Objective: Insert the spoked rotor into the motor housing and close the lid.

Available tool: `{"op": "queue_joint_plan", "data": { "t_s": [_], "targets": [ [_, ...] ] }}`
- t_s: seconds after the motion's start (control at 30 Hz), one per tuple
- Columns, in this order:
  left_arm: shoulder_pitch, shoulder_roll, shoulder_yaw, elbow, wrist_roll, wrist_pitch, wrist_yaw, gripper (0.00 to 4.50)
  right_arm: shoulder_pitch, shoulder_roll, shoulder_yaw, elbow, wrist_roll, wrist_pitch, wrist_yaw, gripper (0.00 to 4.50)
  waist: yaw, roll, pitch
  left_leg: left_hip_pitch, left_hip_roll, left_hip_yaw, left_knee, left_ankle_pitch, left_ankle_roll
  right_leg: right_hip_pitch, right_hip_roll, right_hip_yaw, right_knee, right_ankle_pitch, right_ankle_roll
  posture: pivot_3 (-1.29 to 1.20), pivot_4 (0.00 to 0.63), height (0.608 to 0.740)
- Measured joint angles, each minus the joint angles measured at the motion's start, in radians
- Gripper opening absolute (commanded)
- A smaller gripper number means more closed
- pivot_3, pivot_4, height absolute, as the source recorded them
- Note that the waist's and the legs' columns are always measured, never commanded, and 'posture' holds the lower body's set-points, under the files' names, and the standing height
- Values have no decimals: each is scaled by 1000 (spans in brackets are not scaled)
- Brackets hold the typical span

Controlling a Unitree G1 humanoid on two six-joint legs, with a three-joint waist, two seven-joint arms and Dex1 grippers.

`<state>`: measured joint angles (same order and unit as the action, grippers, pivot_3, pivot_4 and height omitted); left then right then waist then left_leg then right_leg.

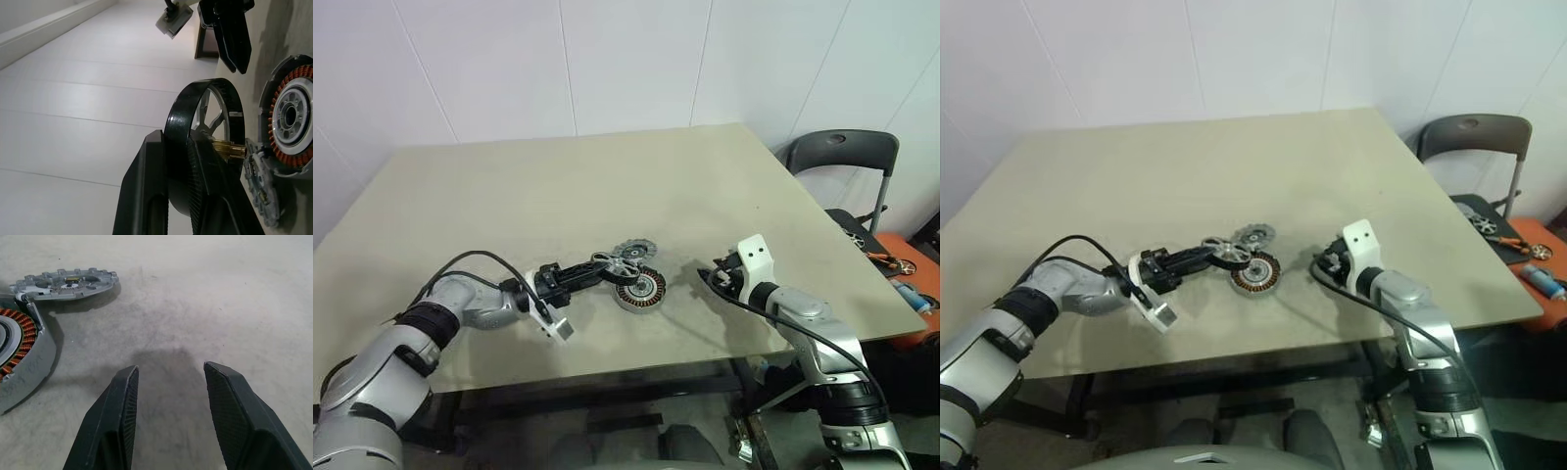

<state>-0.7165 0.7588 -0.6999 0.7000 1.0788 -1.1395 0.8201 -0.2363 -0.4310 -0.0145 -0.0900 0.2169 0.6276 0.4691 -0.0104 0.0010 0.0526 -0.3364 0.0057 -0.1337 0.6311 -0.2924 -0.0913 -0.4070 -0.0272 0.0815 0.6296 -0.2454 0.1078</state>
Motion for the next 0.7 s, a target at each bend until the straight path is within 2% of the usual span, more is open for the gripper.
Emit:
{"op": "queue_joint_plan", "data": {
  "t_s": [0.03, 0.1, 0.2, 0.27, 0.33, 0.5, 0.7],
  "targets": [
    [2, 1, 13, -9, -2, -3, -7, 185, 0, 2, 2, 0, -1, -1, 0, 2246, 0, 0, 0, 0, 0, 0, 0, 0, 0, 0, 0, 0, 0, 0, 0, 0, 0, 740],
    [-25, -61, 18, 30, 0, 21, -23, 185, 4, 2, 1, 4, -6, -3, -3, 2246, 8, 0, 0, 1, 0, 0, 1, 0, 0, 2, 0, 0, 0, 0, 0, 0, 0, 740],
    [-142, -299, -30, 178, 39, 117, -40, 185, -2, 19, 11, 11, -8, -7, -5, 2246, 35, 0, -1, -2, -3, -1, 8, 0, 0, 6, 1, 1, -1, 0, 1, 0, 0, 740],
    [-174, -358, -66, 208, 63, 134, -25, 185, -5, 22, 24, 11, -8, -11, -5, 2246, 23, 0, -1, -2, -4, 0, 7, 0, 0, 6, 0, 4, -2, 0, 3, 0, 0, 740],
    [-202, -380, -98, 272, 87, 153, -3, 185, 1, 17, 19, 13, -9, -11, -8, 2246, 3, 0, -1, -1, -4, 1, 5, 0, 0, 5, 0, 6, -1, 0, 3, 0, 0, 740],
    [-264, -476, -137, 412, 98, 213, 10, 185, 4, 16, 10, 15, -15, -11, -11, 2246, -1, 0, -1, -1, -4, 0, 4, 0, 0, 5, 0, 6, -1, 0, 4, 0, 0, 740],
    [-272, -420, -157, 438, 100, 207, 67, 185, 4, 19, 10, 15, -17, -12, -13, 2246, -1, -1, -1, 0, -4, 0, 3, 0, 0, 3, 0, 6, 0, 0, 4, 0, 0, 740]
  ]
}}
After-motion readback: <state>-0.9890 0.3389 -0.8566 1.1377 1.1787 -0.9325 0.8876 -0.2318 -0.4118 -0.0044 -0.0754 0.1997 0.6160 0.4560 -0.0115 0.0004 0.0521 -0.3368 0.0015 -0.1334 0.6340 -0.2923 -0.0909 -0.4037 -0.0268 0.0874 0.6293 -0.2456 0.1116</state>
